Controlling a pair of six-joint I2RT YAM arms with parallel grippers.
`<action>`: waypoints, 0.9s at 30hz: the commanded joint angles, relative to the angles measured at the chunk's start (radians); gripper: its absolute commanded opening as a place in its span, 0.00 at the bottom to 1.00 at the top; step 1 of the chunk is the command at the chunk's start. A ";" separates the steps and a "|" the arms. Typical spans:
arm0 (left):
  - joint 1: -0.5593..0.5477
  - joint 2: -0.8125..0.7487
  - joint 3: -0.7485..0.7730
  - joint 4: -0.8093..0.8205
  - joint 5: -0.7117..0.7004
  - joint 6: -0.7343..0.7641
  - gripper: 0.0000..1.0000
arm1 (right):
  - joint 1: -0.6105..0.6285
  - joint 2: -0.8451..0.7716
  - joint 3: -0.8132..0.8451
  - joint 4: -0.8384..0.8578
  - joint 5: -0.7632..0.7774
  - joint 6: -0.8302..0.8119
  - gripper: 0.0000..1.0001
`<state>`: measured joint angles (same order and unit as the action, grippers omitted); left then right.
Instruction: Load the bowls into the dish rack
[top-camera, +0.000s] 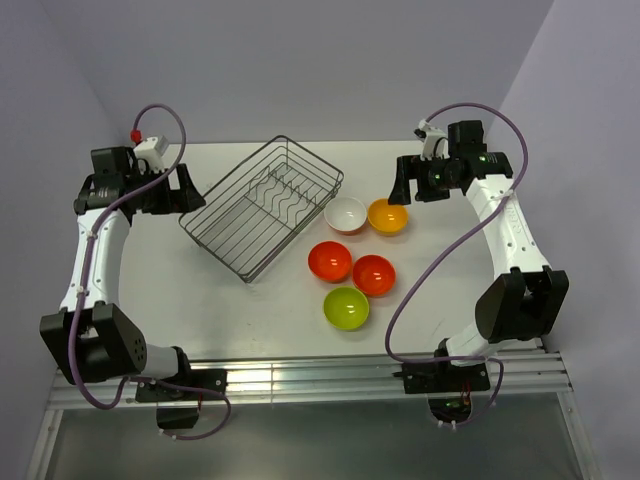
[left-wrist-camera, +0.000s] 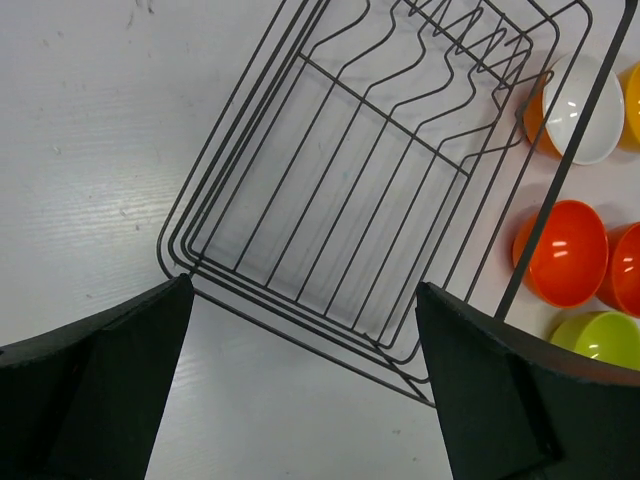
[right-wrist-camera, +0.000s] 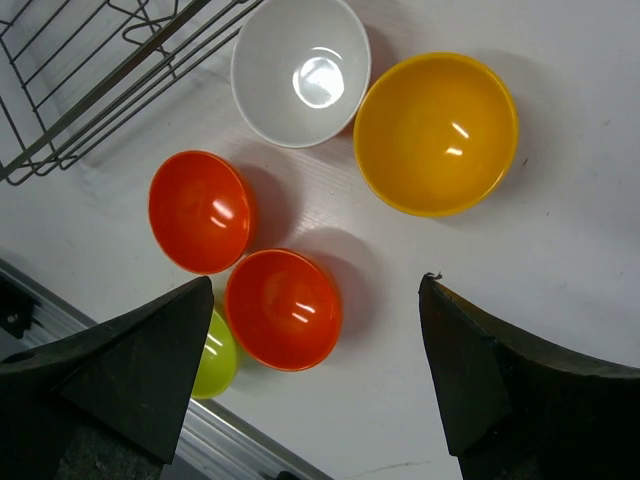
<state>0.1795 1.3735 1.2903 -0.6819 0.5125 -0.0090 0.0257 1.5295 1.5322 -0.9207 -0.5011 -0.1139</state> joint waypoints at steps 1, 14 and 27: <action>-0.026 -0.004 0.096 0.002 0.038 0.098 1.00 | 0.000 0.007 0.034 -0.007 -0.048 -0.006 0.90; -0.498 0.235 0.469 0.045 0.136 0.429 0.84 | -0.177 0.054 0.120 -0.122 -0.261 0.003 0.90; -0.807 0.706 0.784 -0.080 0.035 0.633 0.67 | -0.254 -0.020 -0.001 -0.095 -0.297 -0.010 0.90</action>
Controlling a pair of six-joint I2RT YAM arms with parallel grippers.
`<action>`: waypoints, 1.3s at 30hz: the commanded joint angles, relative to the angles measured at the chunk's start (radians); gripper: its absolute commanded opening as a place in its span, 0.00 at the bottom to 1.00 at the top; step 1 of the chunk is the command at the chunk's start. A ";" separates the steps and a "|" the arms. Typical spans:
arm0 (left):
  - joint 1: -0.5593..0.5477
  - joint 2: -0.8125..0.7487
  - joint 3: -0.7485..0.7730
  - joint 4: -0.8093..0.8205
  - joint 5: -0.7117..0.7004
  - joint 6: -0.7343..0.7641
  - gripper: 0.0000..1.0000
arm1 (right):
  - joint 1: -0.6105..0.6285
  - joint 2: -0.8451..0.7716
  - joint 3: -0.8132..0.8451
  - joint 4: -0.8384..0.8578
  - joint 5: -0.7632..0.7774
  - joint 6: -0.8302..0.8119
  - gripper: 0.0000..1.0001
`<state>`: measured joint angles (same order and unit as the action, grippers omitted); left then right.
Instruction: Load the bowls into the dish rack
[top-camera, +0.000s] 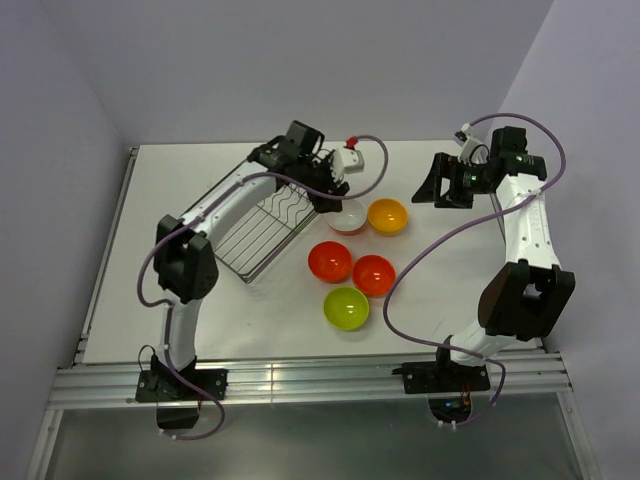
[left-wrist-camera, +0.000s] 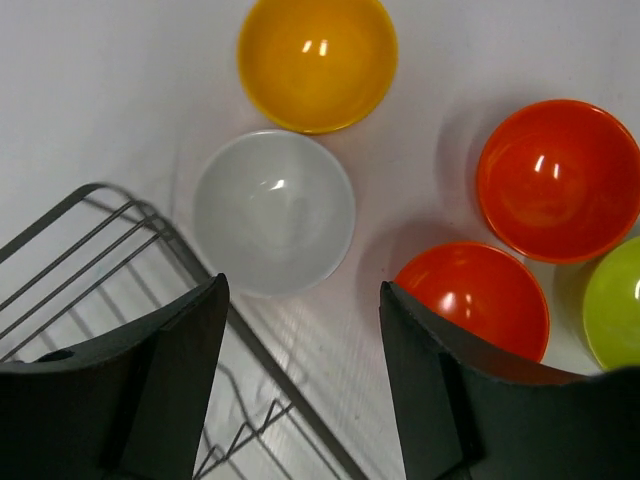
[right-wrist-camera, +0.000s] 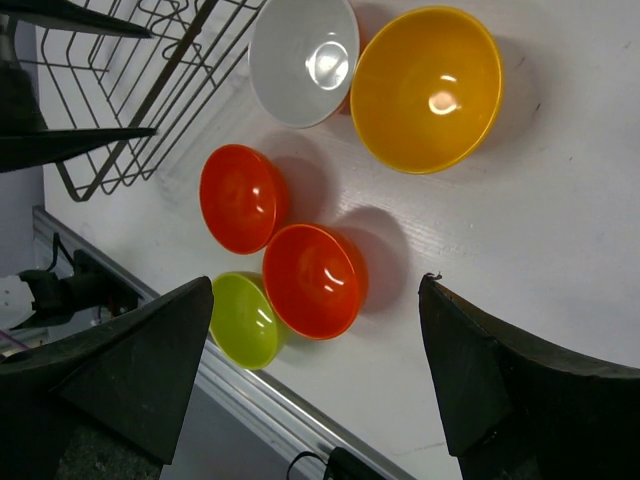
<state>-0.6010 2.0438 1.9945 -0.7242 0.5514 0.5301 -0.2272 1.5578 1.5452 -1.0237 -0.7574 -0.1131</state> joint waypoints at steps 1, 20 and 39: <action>-0.042 0.052 0.084 -0.031 -0.017 0.099 0.66 | -0.001 -0.050 -0.016 0.007 -0.040 -0.011 0.90; -0.095 0.230 0.082 0.103 -0.039 0.094 0.65 | -0.027 -0.056 -0.002 0.019 -0.054 0.004 0.91; -0.118 0.288 0.058 0.124 -0.074 0.107 0.70 | -0.049 -0.030 -0.027 0.037 -0.048 0.000 0.91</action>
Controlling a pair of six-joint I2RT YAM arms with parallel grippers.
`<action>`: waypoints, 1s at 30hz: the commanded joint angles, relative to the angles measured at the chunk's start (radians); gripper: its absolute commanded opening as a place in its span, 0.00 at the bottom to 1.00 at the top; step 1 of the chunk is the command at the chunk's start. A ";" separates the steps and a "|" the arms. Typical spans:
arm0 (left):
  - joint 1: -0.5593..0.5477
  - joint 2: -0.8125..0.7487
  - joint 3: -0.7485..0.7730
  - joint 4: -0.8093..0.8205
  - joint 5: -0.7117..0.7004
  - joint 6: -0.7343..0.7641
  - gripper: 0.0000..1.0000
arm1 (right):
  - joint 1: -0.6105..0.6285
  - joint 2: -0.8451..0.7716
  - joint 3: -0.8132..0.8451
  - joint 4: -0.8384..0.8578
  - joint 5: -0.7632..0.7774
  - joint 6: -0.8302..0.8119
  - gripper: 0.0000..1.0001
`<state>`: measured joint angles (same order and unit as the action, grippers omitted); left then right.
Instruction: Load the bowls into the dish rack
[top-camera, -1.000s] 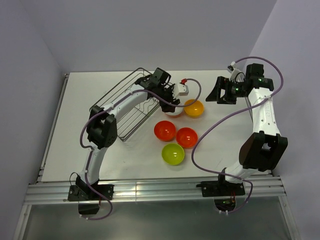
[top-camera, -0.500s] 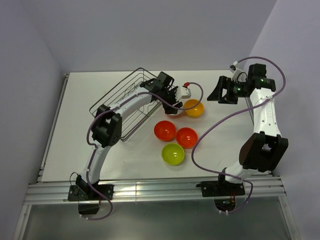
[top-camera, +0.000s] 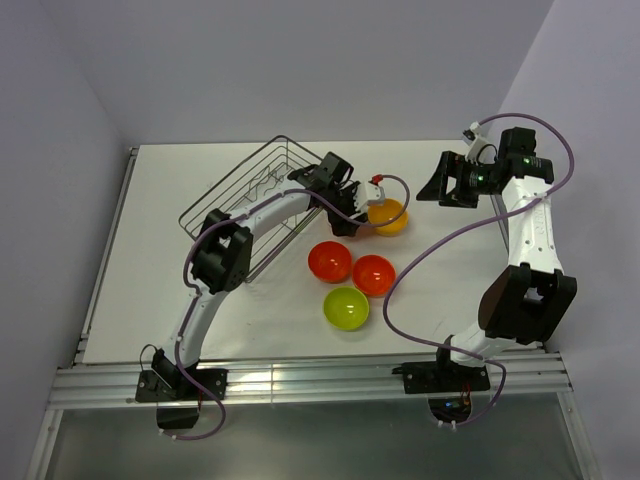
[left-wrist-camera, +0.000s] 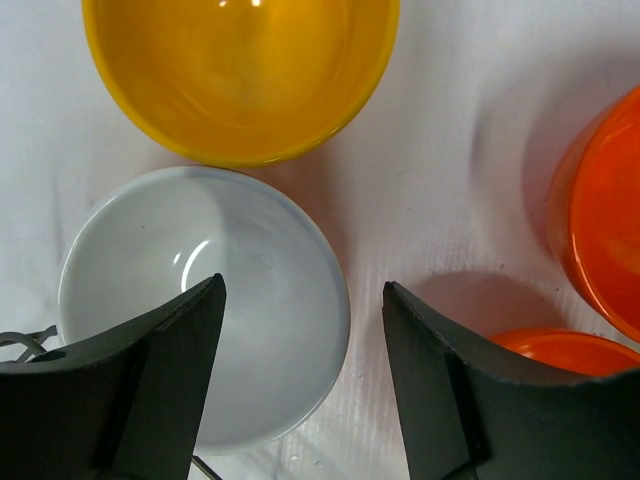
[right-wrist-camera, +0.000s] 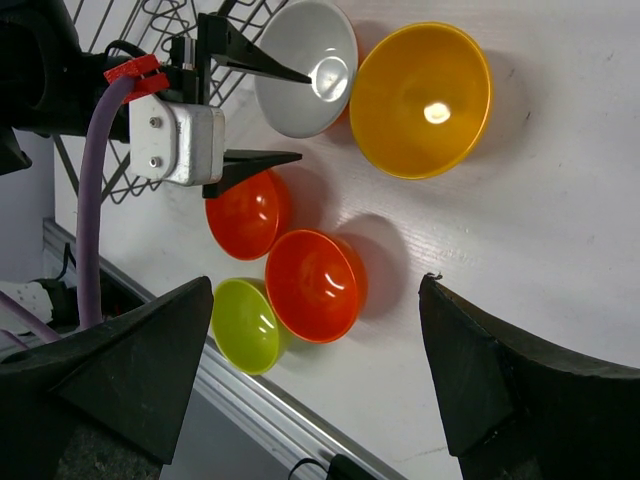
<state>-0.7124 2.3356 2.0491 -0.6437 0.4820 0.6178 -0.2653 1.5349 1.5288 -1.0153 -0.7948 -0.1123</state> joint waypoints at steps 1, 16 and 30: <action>-0.006 0.001 0.003 0.044 -0.005 0.020 0.70 | -0.011 -0.004 -0.010 0.029 -0.012 -0.003 0.91; -0.027 0.021 -0.024 0.038 -0.092 0.082 0.63 | -0.012 0.004 -0.018 0.037 -0.003 -0.004 0.90; -0.048 -0.005 -0.058 0.042 -0.118 0.111 0.39 | -0.011 -0.002 -0.016 0.037 0.023 -0.007 0.90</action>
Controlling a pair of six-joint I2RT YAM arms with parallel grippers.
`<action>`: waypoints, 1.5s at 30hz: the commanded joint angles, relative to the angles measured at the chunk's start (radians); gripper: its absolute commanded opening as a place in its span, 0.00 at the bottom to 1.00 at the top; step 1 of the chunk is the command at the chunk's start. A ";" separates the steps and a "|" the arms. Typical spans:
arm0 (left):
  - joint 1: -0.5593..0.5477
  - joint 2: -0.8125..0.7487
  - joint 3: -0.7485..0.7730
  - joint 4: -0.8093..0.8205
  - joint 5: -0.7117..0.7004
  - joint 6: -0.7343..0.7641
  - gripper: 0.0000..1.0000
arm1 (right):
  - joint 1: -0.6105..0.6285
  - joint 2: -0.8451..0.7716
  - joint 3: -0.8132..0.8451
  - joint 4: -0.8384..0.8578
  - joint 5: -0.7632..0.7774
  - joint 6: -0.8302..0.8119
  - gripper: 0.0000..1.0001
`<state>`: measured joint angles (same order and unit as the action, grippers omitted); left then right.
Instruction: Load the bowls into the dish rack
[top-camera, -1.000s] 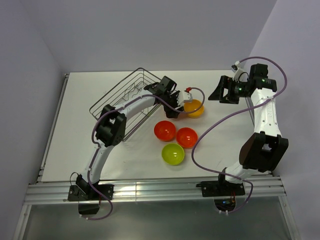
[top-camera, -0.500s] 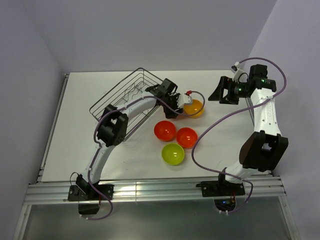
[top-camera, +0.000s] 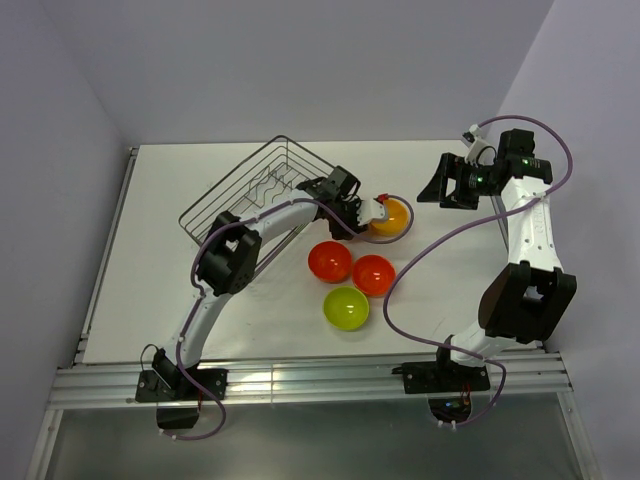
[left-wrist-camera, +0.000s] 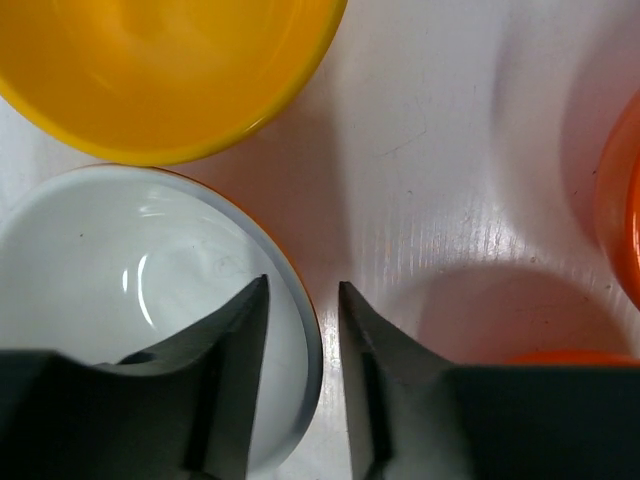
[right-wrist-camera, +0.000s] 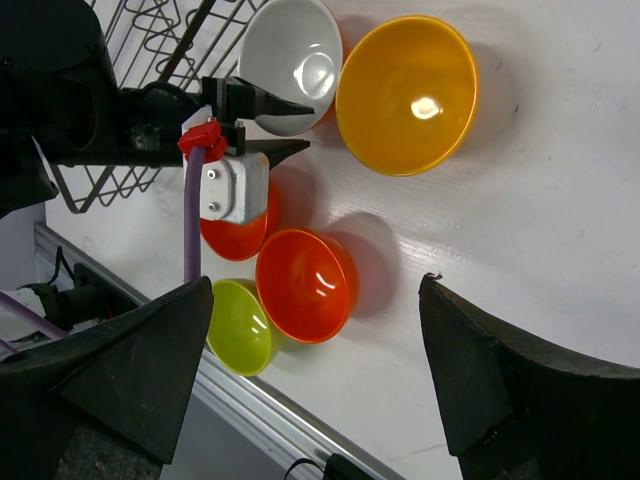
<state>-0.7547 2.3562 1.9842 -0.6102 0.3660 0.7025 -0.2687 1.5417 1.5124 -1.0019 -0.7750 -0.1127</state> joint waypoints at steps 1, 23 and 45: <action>-0.006 -0.028 0.007 0.006 -0.001 0.025 0.38 | -0.007 -0.009 0.002 0.025 0.003 -0.007 0.90; -0.020 -0.212 -0.015 -0.003 0.051 0.012 0.00 | -0.009 -0.040 0.060 0.032 -0.021 0.031 0.90; -0.018 -0.797 -0.395 0.585 0.025 -0.589 0.00 | -0.044 -0.170 0.018 0.730 -0.303 0.784 0.94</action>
<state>-0.7738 1.6711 1.6596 -0.1951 0.4709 0.2192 -0.3290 1.4258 1.5391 -0.5667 -0.9962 0.4068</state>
